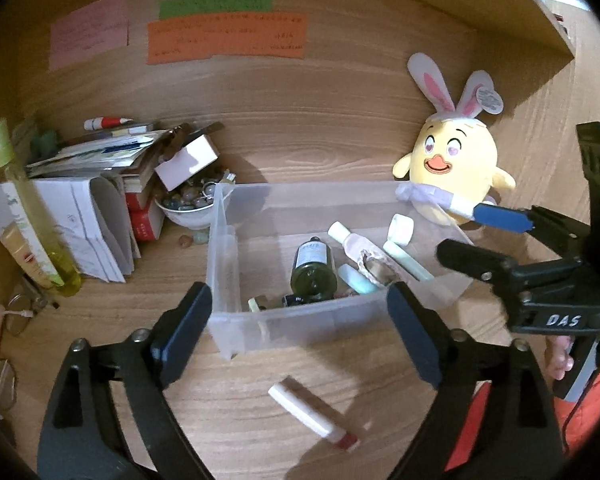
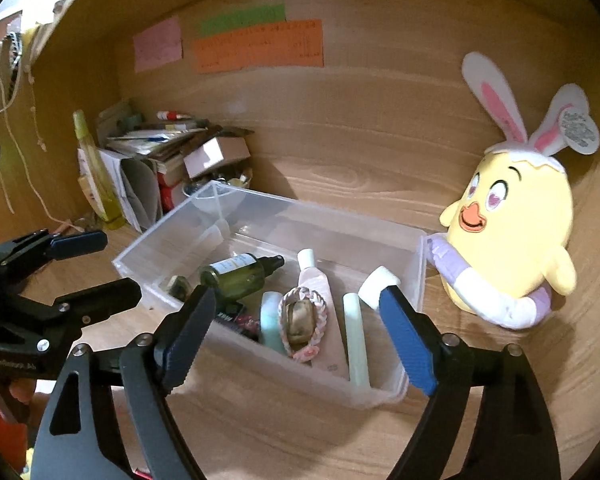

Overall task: Organize objects
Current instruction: 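Withdraw both grippers toward the red envelope and the lipstick tube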

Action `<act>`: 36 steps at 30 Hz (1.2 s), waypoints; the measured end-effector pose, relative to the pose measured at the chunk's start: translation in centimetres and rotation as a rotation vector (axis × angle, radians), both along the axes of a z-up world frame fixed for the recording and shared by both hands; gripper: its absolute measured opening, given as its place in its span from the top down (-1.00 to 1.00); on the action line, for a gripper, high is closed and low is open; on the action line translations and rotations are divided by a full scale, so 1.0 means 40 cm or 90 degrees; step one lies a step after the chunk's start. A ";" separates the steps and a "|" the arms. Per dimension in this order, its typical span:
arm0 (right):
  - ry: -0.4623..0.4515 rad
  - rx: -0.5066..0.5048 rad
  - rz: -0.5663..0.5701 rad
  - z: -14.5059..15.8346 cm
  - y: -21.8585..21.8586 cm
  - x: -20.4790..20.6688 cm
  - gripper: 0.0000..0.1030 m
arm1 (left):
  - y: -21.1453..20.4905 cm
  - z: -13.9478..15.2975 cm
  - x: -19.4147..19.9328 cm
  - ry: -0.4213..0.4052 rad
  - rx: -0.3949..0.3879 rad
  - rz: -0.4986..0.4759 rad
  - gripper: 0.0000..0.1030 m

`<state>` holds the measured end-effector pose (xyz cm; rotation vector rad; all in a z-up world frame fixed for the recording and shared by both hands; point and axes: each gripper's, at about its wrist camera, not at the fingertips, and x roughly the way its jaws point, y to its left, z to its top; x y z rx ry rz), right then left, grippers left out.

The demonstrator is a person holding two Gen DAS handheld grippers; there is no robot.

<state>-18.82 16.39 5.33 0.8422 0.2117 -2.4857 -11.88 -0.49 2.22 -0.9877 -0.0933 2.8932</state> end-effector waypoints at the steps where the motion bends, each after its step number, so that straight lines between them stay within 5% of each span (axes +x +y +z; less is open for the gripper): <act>1: 0.005 -0.004 -0.001 0.005 0.006 0.013 -0.60 | -0.002 0.000 0.006 -0.001 -0.001 0.001 -0.79; 11: 0.017 -0.007 0.018 -0.005 0.061 0.151 -0.65 | -0.044 -0.066 0.065 -0.064 0.000 0.012 -0.80; 18: -0.020 0.002 0.056 -0.071 0.085 0.252 -0.66 | -0.049 -0.149 0.092 -0.134 -0.001 0.010 -0.80; 26: -0.069 0.033 0.083 -0.147 0.104 0.333 -0.67 | -0.070 -0.184 0.132 -0.157 -0.005 0.025 -0.80; 30: -0.090 0.032 0.105 -0.169 0.112 0.360 -0.94 | -0.089 -0.195 0.146 -0.169 -0.002 0.038 -0.80; 36: -0.096 0.057 0.139 -0.190 0.072 0.366 -0.99 | -0.089 -0.202 0.148 -0.180 -0.001 0.040 -0.80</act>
